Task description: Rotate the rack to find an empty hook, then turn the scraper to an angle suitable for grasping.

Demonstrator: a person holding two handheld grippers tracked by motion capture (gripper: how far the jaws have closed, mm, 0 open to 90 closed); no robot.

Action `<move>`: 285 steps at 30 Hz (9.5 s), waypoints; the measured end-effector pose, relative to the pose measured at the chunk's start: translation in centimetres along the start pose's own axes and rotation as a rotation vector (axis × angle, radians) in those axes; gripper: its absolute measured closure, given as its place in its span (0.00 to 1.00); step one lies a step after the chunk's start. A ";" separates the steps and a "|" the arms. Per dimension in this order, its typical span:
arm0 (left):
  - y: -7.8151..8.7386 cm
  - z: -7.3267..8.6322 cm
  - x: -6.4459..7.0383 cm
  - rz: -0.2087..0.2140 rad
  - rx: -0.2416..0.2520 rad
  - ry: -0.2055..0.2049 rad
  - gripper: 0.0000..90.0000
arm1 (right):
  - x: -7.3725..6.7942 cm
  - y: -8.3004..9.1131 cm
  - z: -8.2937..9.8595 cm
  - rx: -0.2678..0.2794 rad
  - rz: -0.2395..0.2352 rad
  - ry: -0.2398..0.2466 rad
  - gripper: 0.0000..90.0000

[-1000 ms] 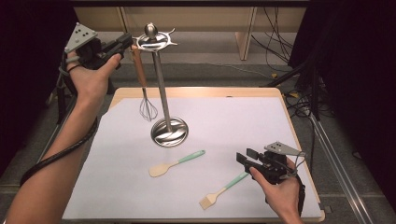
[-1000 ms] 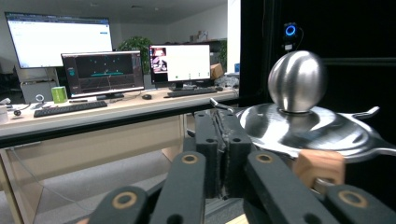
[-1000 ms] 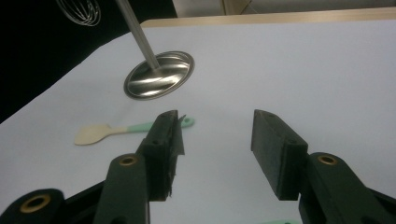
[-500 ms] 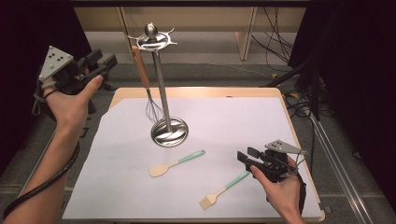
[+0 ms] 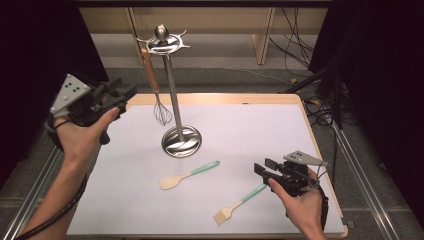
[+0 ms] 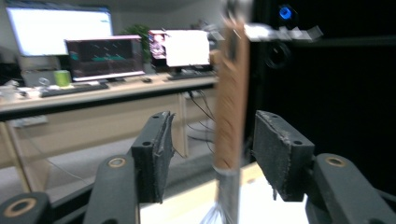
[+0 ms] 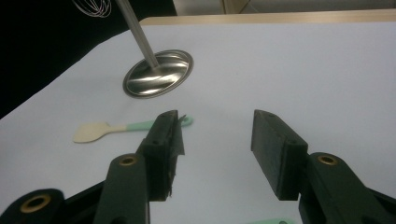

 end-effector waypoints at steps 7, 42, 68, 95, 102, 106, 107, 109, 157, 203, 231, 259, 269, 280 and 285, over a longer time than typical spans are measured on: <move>-0.5 3.2 4.2 0.129 -0.143 -0.050 0.61 | 0.2 0.2 0.0 0.003 0.001 0.075 0.63; -3.8 16.2 15.0 0.690 -0.915 -0.311 0.71 | 0.5 0.4 1.8 -0.097 0.030 0.040 0.68; -6.1 19.7 17.1 0.763 -1.075 -0.349 0.73 | 0.9 0.3 1.7 -0.099 0.042 0.082 0.68; -7.4 21.9 16.9 0.793 -1.156 -0.345 0.77 | 0.9 0.4 1.8 -0.109 0.043 0.080 0.68; -7.7 21.8 17.0 0.798 -1.188 -0.388 0.78 | 0.4 0.1 2.1 -0.117 0.017 0.038 0.68; -7.7 21.8 17.3 0.787 -1.201 -0.415 0.80 | 0.7 0.1 1.9 -0.106 0.018 0.075 0.68; -7.7 21.8 17.4 0.781 -1.203 -0.420 0.81 | 0.8 0.1 1.9 -0.105 0.017 0.076 0.68; -7.5 21.7 17.6 0.784 -1.214 -0.425 0.86 | 0.7 0.1 1.9 -0.109 0.017 0.071 0.68; -4.6 12.5 18.7 0.487 -0.487 -0.146 0.89 | -8.0 -4.2 -3.3 0.004 -0.162 0.057 0.66; -3.7 9.5 20.2 0.860 -0.268 0.063 0.69 | -11.0 -3.3 -4.1 -0.142 -0.440 0.284 0.92; -3.2 8.6 20.3 0.908 -0.224 0.122 0.89 | -11.9 -3.1 -3.6 -0.186 -0.520 0.340 0.91; -4.4 5.7 14.2 0.627 -0.214 0.031 0.92 | -4.2 -2.2 -0.7 -0.067 -0.166 0.267 0.67; -4.9 5.1 13.3 0.616 -0.192 -0.007 0.92 | -3.7 -1.9 -0.3 -0.021 -0.185 0.241 0.66; -5.5 3.6 11.3 0.566 -0.208 -0.008 0.92 | -3.5 -1.5 -0.7 0.003 -0.164 0.190 0.66; -5.5 2.9 10.6 0.540 -0.209 0.009 0.92 | -3.4 -1.6 -0.5 0.008 -0.170 0.203 0.66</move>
Point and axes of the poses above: each handheld gripper's, and its own axes: y roughly backward along the jaws, z roughly out of its underside, x roughly to its right, the point moved 7 cm from there along -y, roughly forward along the jaws, and after that the axes turned 13 degrees about -y, right-handed, at the moved point
